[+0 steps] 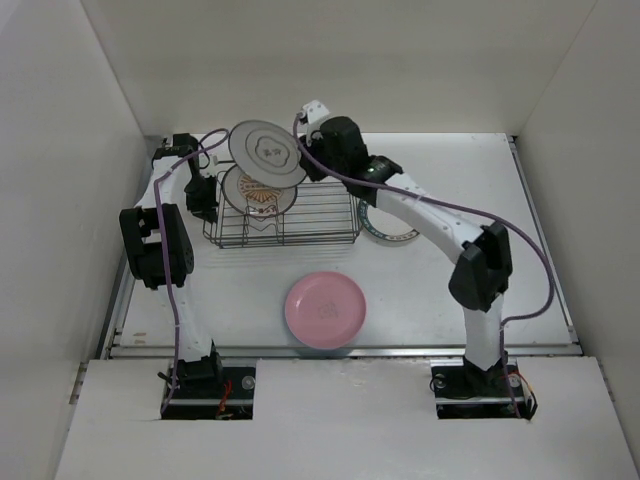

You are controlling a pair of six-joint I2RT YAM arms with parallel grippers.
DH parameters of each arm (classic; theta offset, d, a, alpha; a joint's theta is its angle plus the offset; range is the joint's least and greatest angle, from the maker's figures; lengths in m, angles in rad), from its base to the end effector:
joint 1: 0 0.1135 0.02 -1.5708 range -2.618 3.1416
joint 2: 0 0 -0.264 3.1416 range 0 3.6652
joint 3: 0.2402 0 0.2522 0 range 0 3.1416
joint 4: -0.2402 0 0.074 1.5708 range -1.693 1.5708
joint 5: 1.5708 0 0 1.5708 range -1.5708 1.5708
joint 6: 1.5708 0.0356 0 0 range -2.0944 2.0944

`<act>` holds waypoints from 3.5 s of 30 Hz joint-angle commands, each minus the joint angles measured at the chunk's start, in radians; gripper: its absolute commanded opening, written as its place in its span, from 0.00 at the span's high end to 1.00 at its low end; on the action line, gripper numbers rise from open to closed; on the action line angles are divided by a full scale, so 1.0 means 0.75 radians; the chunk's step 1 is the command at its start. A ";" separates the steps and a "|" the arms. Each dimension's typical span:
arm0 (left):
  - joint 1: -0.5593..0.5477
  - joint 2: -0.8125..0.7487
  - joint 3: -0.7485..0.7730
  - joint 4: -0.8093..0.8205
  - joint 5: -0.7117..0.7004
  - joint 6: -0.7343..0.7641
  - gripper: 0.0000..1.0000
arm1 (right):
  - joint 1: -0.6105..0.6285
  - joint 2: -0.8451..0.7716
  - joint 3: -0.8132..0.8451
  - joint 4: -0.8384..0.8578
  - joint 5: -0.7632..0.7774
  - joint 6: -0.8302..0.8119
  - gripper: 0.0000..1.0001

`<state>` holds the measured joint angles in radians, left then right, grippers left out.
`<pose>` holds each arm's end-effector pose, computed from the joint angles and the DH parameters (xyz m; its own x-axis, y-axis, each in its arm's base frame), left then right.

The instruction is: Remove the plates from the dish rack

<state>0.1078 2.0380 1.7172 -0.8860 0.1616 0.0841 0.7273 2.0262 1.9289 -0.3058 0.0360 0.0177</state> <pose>0.4273 0.0405 0.2269 -0.9299 -0.0172 -0.3674 0.0290 0.9924 -0.1199 0.3643 0.3225 0.3435 -0.3043 -0.2472 -0.9200 -0.6344 0.7730 0.0022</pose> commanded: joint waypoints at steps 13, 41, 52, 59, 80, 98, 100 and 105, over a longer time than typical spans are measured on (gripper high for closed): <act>0.008 0.017 0.020 -0.007 -0.070 0.006 1.00 | -0.693 -0.736 -0.804 -0.036 0.002 0.702 1.00; -0.005 0.017 0.058 -0.007 -0.103 0.019 1.00 | -0.493 -0.540 -0.639 -0.129 0.263 0.521 0.00; -0.017 0.017 0.083 -0.038 -0.093 0.033 1.00 | -0.129 0.325 0.446 -0.067 -0.297 0.158 0.00; -0.017 0.029 0.071 -0.038 -0.093 0.021 1.00 | -0.105 0.491 0.506 0.066 -0.537 0.218 0.20; 0.008 0.066 0.058 -0.052 -0.023 -0.141 1.00 | -0.127 -0.128 0.073 0.301 0.484 0.111 1.00; 0.008 0.066 0.083 -0.052 -0.023 -0.129 1.00 | -0.851 -0.595 -1.107 0.113 -0.428 0.770 1.00; 0.008 0.066 0.083 -0.052 -0.023 -0.129 1.00 | -0.851 -0.558 -1.168 0.148 -0.494 0.770 1.00; 0.008 0.066 0.083 -0.052 -0.050 -0.116 1.00 | -0.851 -0.425 -1.142 0.099 -0.551 0.680 0.54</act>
<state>0.1097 2.0693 1.7611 -0.9108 0.1978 0.0483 0.0803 1.6600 1.0595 -0.2466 -0.3058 0.5842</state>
